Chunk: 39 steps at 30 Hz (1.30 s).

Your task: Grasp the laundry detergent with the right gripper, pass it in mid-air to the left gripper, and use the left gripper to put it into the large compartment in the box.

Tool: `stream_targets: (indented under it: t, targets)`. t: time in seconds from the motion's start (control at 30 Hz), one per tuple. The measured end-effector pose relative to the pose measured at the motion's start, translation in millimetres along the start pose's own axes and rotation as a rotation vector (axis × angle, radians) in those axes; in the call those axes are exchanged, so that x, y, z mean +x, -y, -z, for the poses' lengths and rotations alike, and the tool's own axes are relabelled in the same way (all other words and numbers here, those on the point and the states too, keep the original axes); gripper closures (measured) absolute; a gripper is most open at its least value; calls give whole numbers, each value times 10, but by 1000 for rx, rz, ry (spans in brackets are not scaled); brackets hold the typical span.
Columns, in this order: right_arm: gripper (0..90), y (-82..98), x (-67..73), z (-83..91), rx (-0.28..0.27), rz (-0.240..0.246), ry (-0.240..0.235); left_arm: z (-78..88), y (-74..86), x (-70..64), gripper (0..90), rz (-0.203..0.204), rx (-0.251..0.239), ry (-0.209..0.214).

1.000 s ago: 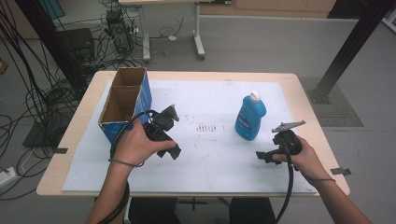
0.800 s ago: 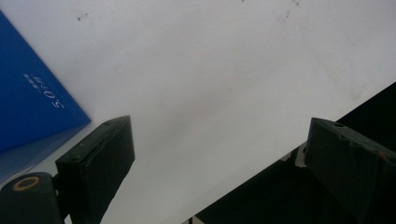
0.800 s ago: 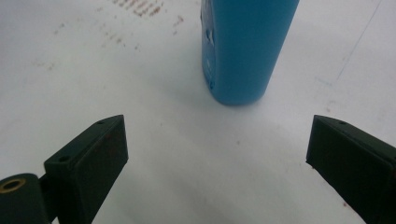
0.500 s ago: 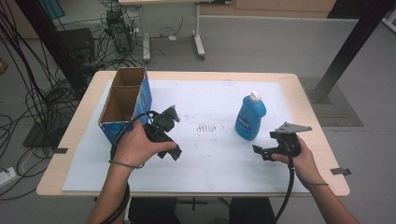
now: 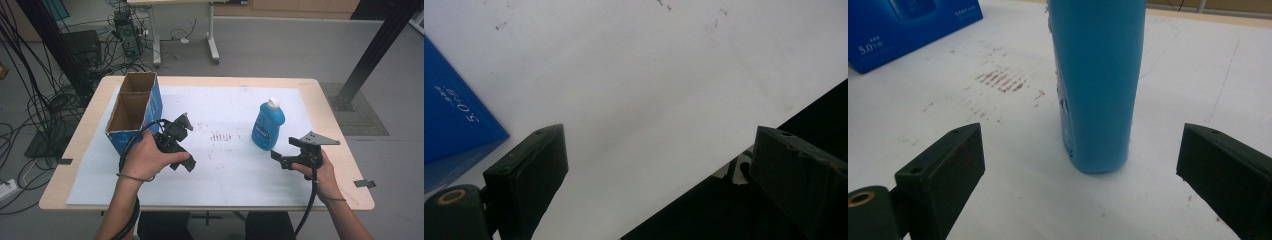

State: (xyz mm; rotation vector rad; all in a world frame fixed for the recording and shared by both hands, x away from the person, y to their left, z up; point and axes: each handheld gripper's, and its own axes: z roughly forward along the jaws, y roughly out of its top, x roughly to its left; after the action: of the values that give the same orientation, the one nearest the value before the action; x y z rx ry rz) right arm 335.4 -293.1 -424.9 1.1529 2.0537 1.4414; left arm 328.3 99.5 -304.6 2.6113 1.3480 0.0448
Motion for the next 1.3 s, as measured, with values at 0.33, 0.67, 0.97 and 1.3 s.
stream_targets:
  t: [0.33,0.67,0.97,1.3]
  targets:
    - [48,-18,-2,-93,-13,19,-15,31,19,20,88,5,1,-9]
    - [53,-21,-35,-198,-16,31,-10,40,21,25,88,4,6,-9]
    - [56,-23,-80,-287,-22,45,4,61,21,14,88,4,-1,-9]
    - [55,-23,-114,-414,-32,65,15,86,24,14,88,3,-4,-8]
